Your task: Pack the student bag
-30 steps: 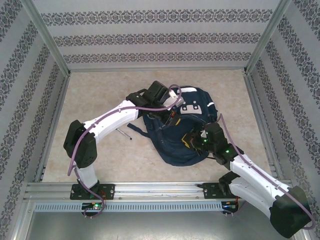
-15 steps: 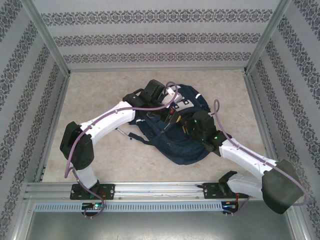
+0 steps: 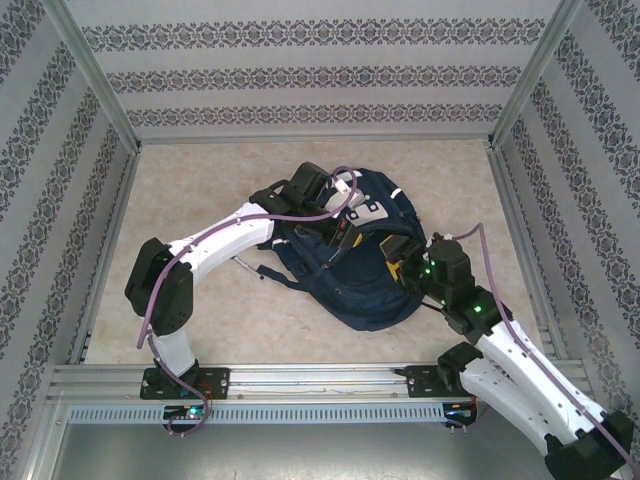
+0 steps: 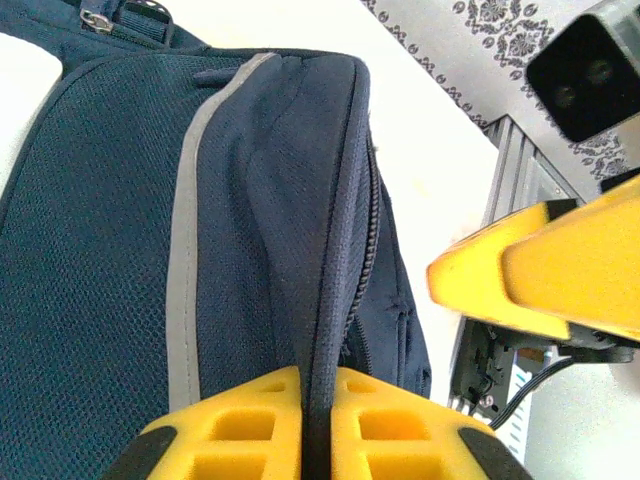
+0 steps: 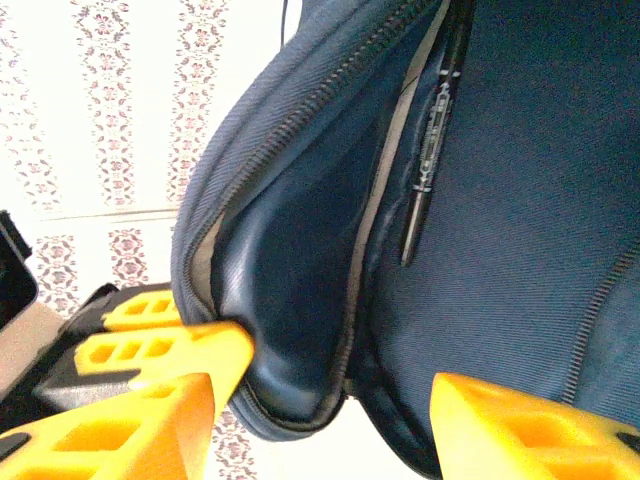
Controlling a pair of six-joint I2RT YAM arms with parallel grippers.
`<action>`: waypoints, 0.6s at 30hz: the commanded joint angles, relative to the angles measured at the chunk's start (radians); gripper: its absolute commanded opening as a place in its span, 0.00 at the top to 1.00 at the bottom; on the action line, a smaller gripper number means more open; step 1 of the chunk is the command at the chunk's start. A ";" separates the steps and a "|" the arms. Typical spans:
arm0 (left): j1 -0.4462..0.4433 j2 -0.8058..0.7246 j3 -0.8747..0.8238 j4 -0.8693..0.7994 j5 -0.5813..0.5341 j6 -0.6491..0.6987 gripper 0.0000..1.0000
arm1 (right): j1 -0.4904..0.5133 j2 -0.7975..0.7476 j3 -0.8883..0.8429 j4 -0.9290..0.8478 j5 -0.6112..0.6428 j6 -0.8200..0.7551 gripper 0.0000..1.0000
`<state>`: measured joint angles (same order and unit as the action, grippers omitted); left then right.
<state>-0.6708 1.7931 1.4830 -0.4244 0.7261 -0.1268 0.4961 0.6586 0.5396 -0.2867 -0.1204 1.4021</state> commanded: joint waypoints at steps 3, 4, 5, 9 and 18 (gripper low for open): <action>0.047 0.035 0.019 -0.005 -0.019 0.022 0.69 | -0.007 -0.016 0.060 -0.267 0.021 -0.169 0.41; 0.055 0.030 0.020 -0.025 -0.020 0.001 0.68 | -0.007 -0.012 0.073 -0.296 0.025 -0.194 0.41; 0.062 0.025 0.020 -0.046 -0.020 -0.020 0.65 | -0.005 -0.011 0.085 -0.323 0.035 -0.213 0.41; 0.087 -0.041 0.000 -0.151 -0.087 -0.082 0.54 | 0.032 -0.051 0.129 -0.406 0.146 -0.308 0.40; 0.242 -0.304 -0.282 -0.101 -0.218 -0.286 0.01 | 0.068 0.054 0.242 -0.424 0.185 -0.494 0.40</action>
<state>-0.4438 1.5635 1.2621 -0.5236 0.5793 -0.3405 0.5453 0.6781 0.7429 -0.6884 0.0322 1.0092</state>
